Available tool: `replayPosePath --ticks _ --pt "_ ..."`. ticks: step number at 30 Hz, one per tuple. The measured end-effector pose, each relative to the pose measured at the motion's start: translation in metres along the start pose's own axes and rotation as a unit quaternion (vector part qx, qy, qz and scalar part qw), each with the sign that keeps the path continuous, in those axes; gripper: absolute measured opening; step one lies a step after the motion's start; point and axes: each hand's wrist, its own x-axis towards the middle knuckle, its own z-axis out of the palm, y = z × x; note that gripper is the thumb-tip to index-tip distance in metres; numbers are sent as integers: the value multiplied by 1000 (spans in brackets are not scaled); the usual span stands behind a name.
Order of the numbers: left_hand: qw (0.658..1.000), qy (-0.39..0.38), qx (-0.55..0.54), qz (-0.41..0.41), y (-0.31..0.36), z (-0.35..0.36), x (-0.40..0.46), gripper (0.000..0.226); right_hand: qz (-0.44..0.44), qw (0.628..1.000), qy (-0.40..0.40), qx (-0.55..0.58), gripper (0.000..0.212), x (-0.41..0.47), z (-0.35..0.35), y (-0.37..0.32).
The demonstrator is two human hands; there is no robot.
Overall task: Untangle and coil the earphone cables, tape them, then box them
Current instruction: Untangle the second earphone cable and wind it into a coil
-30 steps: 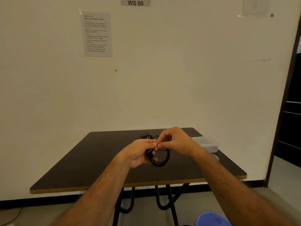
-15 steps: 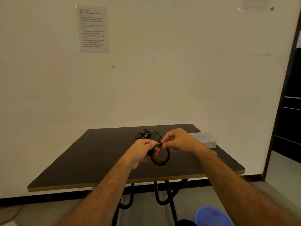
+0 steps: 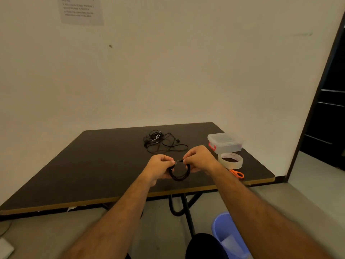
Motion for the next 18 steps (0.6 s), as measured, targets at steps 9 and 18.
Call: replayPosePath --ticks 9,18 --pt "999 28 34 -21 -22 26 52 12 25 991 32 -125 10 44 3 36" --pt "993 -15 109 -38 -24 24 77 15 58 984 -3 -169 12 68 -5 57"
